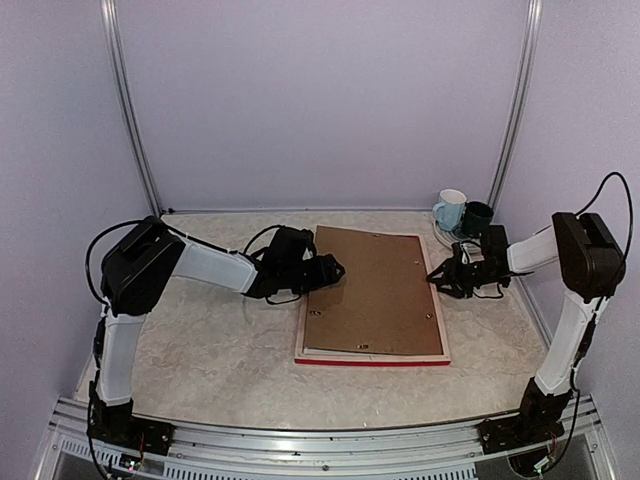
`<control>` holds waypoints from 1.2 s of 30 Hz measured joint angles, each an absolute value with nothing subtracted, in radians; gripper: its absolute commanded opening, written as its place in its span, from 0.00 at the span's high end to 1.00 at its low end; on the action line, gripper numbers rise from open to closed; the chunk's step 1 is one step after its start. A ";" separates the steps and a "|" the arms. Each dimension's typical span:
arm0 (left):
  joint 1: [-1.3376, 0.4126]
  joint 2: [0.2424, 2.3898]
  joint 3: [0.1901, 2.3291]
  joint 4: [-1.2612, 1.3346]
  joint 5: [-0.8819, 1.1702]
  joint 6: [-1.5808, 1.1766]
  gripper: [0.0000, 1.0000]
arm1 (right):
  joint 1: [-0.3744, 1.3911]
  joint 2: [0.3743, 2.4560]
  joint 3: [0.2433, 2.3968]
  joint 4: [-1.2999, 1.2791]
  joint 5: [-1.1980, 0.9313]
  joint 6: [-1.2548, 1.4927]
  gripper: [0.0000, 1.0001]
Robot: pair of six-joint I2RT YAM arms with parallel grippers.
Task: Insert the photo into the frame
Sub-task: Place the backboard on the frame body.
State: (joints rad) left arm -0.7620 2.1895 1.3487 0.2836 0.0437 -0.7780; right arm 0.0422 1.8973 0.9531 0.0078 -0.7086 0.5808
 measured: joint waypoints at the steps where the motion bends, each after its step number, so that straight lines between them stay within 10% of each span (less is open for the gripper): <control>1: -0.764 2.189 1.357 0.265 0.038 -0.775 0.20 | 0.043 1.898 0.953 0.008 -0.710 0.581 0.58; 36: -0.792 2.103 1.433 -0.092 -0.120 -0.723 0.05 | 0.052 1.902 0.953 0.005 -0.737 0.581 0.57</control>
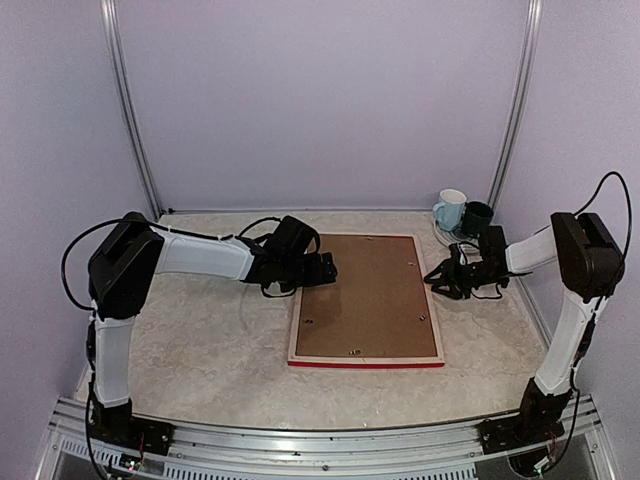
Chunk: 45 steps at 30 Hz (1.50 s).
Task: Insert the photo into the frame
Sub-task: Place the backboard on the frame body, then place the photo frame at the center of the board.
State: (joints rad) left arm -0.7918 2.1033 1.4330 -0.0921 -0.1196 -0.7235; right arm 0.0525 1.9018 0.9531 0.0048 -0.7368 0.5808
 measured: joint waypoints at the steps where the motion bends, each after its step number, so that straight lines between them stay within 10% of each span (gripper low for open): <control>1: -0.792 2.095 1.433 -0.095 -0.124 -0.722 0.05 | 0.052 1.902 0.953 0.005 -0.737 0.581 0.57; 45: -0.709 1.797 0.806 0.297 0.010 -0.802 0.17 | 0.286 1.892 0.992 -0.034 -0.561 0.540 0.65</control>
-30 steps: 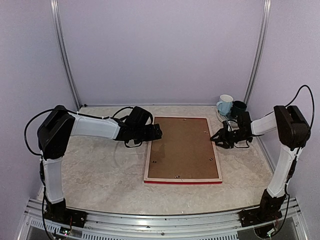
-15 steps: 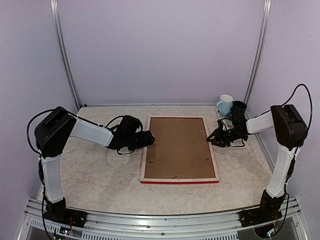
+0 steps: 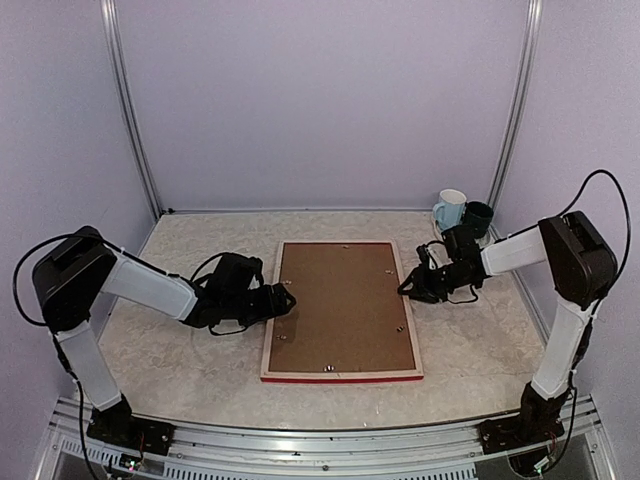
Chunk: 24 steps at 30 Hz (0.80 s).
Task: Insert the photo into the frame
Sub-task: Place the photo frame at the center of the board.
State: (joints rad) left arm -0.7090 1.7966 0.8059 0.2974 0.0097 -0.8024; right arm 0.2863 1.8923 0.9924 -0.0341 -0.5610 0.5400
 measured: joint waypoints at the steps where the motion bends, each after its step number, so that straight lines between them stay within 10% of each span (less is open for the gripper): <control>1: -0.717 1.784 0.791 0.299 0.009 -0.808 0.17 | 0.292 1.882 0.979 -0.033 -0.555 0.541 0.65; 14: -0.809 1.579 0.602 0.317 -0.037 -0.872 0.13 | 0.348 1.724 0.802 -0.035 -0.516 0.569 0.58; 24: -0.757 1.387 0.697 0.163 -0.174 -0.762 0.01 | 0.349 1.616 0.879 -0.234 -0.315 0.503 0.01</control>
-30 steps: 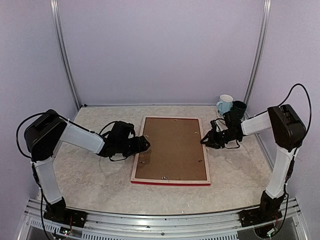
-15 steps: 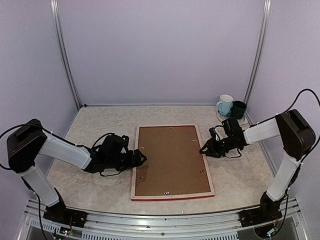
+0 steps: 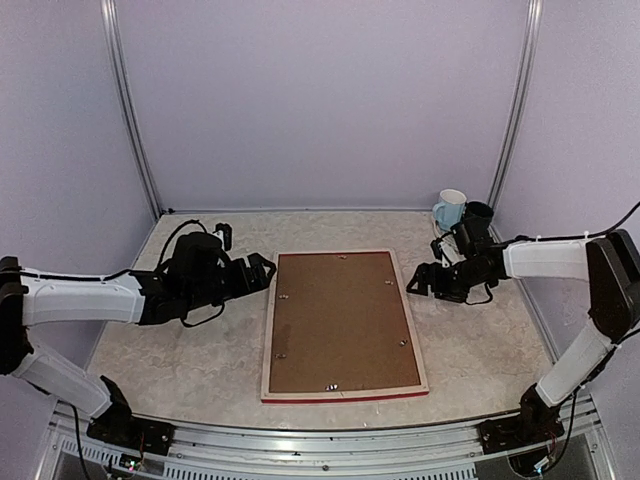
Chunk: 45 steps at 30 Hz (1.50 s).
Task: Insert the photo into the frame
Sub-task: Place the photo frame at the center of the board, then press the fastener onto the backboard.
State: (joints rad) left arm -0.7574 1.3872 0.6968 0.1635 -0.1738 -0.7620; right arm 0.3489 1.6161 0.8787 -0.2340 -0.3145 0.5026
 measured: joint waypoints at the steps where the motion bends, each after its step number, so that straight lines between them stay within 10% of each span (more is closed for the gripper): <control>1: -0.752 1.370 0.712 0.154 -0.187 -0.742 0.01 | 0.349 1.589 0.893 -0.260 -0.282 0.488 0.01; 17: -0.649 1.217 0.781 0.201 -0.339 -0.463 0.01 | 0.337 1.166 0.828 -0.194 -0.013 0.370 0.01; 45: -0.764 1.637 0.828 0.159 -0.214 -0.410 0.01 | 0.429 1.543 0.919 -0.132 -0.013 0.241 0.02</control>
